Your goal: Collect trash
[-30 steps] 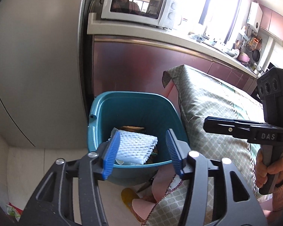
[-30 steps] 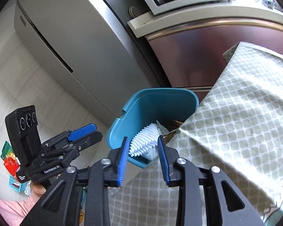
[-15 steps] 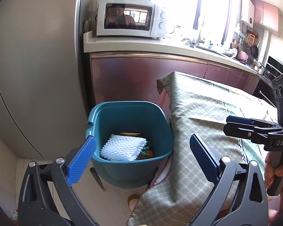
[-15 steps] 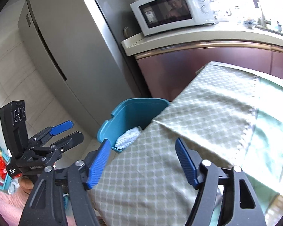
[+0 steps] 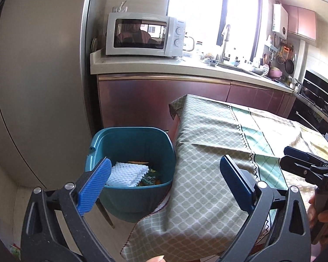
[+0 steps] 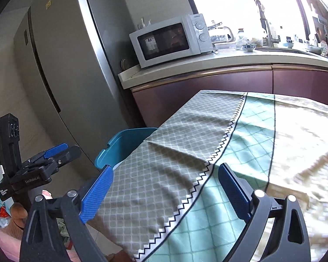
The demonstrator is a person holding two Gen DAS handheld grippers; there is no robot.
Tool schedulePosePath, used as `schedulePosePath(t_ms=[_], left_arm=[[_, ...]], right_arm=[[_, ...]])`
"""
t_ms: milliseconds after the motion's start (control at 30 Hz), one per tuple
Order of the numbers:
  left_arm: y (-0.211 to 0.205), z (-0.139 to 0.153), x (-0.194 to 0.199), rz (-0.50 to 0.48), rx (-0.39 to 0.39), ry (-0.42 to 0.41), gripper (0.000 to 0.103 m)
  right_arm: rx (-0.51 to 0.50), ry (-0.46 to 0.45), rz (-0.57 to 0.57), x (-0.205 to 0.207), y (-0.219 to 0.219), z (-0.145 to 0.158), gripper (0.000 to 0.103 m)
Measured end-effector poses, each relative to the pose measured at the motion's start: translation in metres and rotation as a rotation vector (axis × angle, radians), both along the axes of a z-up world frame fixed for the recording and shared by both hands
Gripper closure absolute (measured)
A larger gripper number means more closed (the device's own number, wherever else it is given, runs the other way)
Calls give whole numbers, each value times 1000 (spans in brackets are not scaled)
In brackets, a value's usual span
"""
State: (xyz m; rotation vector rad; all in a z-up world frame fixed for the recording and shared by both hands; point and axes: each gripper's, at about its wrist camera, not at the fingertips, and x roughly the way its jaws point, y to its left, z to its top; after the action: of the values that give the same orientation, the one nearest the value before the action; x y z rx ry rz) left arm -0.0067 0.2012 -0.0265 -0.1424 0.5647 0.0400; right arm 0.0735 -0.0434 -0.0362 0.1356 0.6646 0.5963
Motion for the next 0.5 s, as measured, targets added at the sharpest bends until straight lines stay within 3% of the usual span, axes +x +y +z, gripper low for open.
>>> schedulePosePath(t_ms=[500], left_arm=[[-49,19,-16,-34,56,-83,6]], right_arm=[[-26,-134,-172,-43,-64,16,7]])
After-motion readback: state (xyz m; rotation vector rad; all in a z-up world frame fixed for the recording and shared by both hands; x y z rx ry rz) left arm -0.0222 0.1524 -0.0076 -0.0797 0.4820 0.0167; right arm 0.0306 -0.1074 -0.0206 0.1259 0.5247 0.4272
